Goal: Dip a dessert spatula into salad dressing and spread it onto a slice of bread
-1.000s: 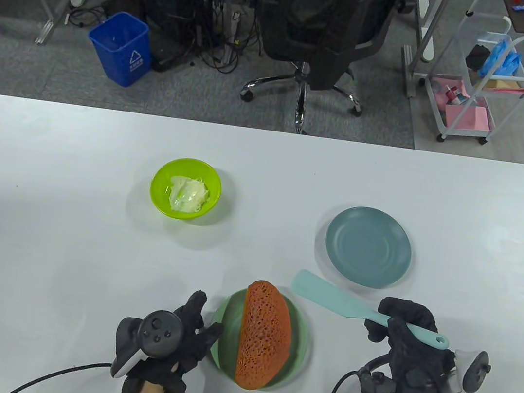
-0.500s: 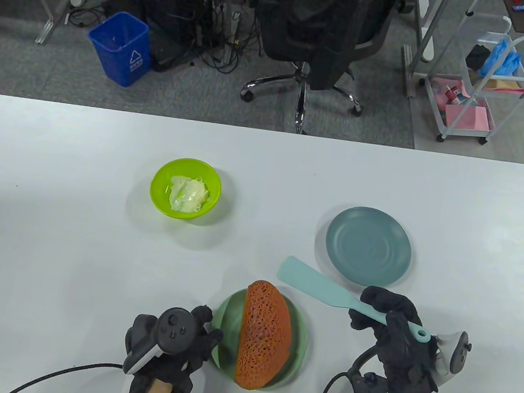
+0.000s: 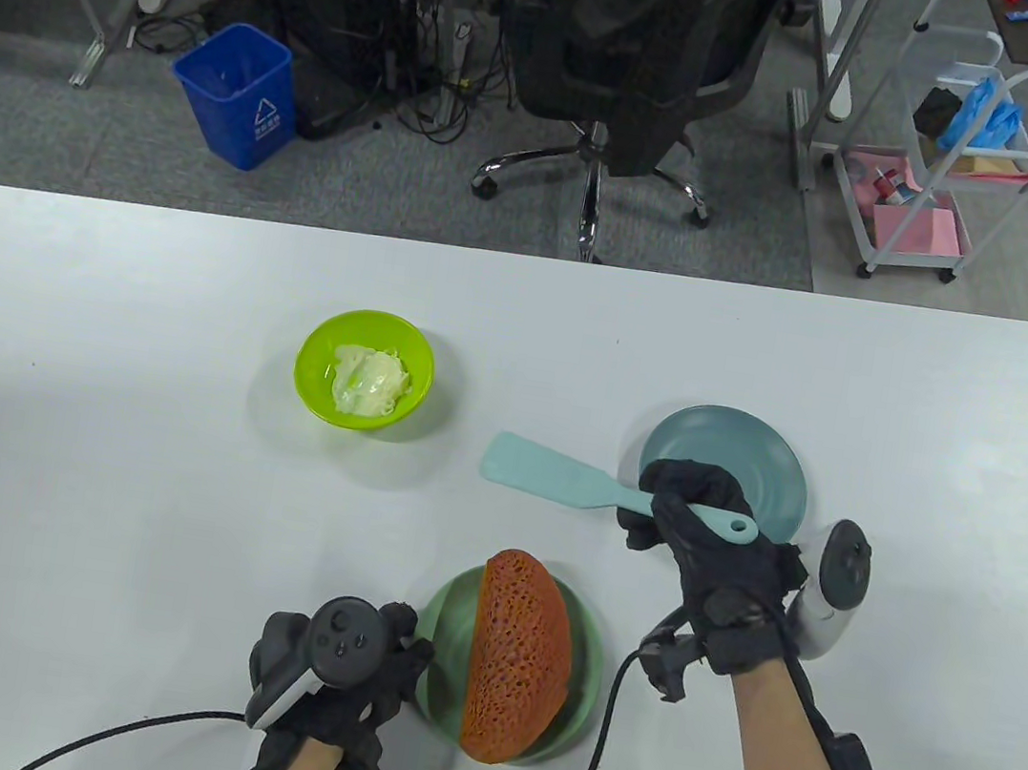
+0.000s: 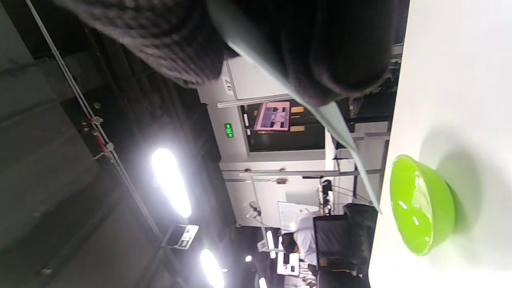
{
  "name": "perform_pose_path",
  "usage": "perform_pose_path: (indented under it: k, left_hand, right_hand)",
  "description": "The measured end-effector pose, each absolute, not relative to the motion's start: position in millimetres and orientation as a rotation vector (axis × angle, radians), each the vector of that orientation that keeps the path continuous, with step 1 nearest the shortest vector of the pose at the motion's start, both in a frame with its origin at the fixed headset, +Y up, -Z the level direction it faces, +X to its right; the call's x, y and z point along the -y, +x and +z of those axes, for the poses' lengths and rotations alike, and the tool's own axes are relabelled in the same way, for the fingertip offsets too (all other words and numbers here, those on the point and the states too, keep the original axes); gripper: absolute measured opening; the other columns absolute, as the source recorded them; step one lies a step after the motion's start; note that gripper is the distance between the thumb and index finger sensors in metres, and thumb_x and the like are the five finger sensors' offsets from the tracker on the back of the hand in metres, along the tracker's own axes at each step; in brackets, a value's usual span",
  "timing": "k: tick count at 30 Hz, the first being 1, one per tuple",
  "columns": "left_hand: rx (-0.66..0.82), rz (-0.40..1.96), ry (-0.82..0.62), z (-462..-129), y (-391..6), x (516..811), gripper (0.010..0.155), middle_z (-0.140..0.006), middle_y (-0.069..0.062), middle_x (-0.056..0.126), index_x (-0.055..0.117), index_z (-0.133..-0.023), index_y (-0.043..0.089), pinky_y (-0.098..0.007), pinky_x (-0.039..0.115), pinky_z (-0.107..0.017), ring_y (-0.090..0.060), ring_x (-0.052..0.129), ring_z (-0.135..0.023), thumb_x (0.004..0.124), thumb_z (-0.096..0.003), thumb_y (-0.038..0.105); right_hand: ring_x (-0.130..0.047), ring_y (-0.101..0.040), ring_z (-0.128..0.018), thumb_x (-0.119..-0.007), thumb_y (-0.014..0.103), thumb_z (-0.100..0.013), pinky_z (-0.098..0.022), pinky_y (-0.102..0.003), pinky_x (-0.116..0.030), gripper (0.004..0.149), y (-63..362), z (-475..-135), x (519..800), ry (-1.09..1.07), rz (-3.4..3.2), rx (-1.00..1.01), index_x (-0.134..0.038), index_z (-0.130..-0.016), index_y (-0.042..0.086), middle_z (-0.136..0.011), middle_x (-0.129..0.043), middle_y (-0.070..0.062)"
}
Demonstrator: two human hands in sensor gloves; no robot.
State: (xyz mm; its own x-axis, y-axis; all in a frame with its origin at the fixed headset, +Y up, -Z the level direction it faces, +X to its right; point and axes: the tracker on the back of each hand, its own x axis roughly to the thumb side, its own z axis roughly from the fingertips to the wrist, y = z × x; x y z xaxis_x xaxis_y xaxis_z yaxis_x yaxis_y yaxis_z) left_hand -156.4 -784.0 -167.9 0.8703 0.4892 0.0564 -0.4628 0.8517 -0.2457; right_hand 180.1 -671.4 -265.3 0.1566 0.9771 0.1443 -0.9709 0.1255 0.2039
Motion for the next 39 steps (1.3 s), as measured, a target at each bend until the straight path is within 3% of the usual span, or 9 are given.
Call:
perform_pose_path:
  k: [6,9,21,31,39]
  left_hand:
    - [0.110,0.507,-0.239,-168,-156,783,0.054,-0.057,0.003,0.103,0.082,-0.096,0.005,-0.027,0.094,-0.018,-0.011,0.110,-0.026,0.086,-0.0584,0.044]
    - [0.108,0.514,-0.240,-167,-156,782,0.054,-0.057,0.003,0.103,0.083,-0.096,0.006,-0.027,0.094,-0.018,-0.011,0.110,-0.026,0.086,-0.0585,0.044]
    - [0.103,0.516,-0.244,-167,-157,781,0.054,-0.058,0.004,0.103,0.083,-0.096,0.005,-0.027,0.094,-0.019,-0.011,0.111,-0.027,0.085,-0.0589,0.044]
    - [0.105,0.520,-0.250,-166,-158,781,0.054,-0.059,0.003,0.103,0.082,-0.097,0.005,-0.027,0.094,-0.020,-0.012,0.111,-0.028,0.085,-0.0592,0.043]
    - [0.101,0.517,-0.240,-167,-158,780,0.056,-0.057,0.004,0.105,0.081,-0.097,0.002,-0.026,0.094,-0.016,-0.010,0.111,-0.024,0.085,-0.0593,0.043]
  right_hand:
    - [-0.085,-0.049,-0.081,-0.078,0.043,-0.062,-0.061,-0.048,-0.083,0.047,129,-301,662,0.276,1.413,-0.157,-0.064,-0.098,0.017,-0.105,-0.056,-0.022]
    - [-0.077,-0.050,-0.089,-0.074,0.042,-0.066,-0.068,-0.049,-0.077,0.047,104,-315,664,0.271,1.358,-0.263,-0.057,-0.103,0.017,-0.109,-0.047,-0.022]
    - [-0.068,-0.045,-0.104,-0.075,0.038,-0.070,-0.079,-0.046,-0.069,0.049,17,-359,695,0.145,1.597,-0.492,-0.050,-0.109,0.023,-0.115,-0.038,-0.017]
    - [-0.066,-0.043,-0.107,-0.074,0.039,-0.071,-0.082,-0.044,-0.067,0.050,7,-370,713,0.062,1.625,-0.517,-0.046,-0.110,0.025,-0.117,-0.035,-0.015]
    - [-0.067,-0.043,-0.105,-0.073,0.040,-0.071,-0.081,-0.044,-0.068,0.050,12,-370,712,0.030,1.630,-0.509,-0.046,-0.110,0.024,-0.116,-0.035,-0.016]
